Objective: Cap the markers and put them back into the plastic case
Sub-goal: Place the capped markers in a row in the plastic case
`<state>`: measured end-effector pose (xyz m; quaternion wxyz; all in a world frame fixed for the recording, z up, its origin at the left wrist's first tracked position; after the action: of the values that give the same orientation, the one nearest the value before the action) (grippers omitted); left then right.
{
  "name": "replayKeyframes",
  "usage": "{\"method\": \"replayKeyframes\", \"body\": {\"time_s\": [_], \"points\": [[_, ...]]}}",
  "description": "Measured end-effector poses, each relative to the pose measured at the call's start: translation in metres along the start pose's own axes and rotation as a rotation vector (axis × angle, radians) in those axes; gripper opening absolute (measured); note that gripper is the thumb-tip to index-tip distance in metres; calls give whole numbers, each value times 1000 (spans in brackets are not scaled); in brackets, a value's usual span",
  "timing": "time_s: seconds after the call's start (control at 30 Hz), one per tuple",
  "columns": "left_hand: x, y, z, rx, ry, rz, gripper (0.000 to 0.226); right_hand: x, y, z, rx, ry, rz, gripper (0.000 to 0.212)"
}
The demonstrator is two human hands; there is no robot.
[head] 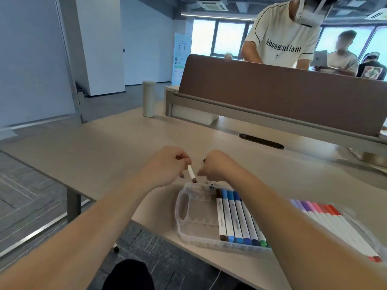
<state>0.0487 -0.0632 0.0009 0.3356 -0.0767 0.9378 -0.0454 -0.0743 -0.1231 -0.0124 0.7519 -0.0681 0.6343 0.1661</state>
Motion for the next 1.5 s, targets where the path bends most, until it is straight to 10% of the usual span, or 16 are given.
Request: {"method": "replayKeyframes", "body": {"time_s": [0.37,0.53,0.97,1.5], "points": [[-4,-19,23,4,-28,-42,16,21,-46,27,-22,212,203,34],[-2,-5,11,26,-55,-34,17,4,-16,15,10,-19,102,23],[58,56,-34,110,-323,274,45,37,93,-21,74,-257,462,28],[85,63,-31,213,-435,434,39,26,93,-37,21,-155,272,43]]}}
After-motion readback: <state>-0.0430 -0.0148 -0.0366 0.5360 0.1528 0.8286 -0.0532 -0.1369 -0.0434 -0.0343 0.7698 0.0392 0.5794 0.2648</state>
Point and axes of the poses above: each hand's wrist, its own y-axis away from the middle knuckle, its own x-axis out of the palm, z = x × y, the point moved 9 cm from there along -y, towards the middle knuckle, and after that the axes turned 4 degrees about -x, right-handed, at the moved point
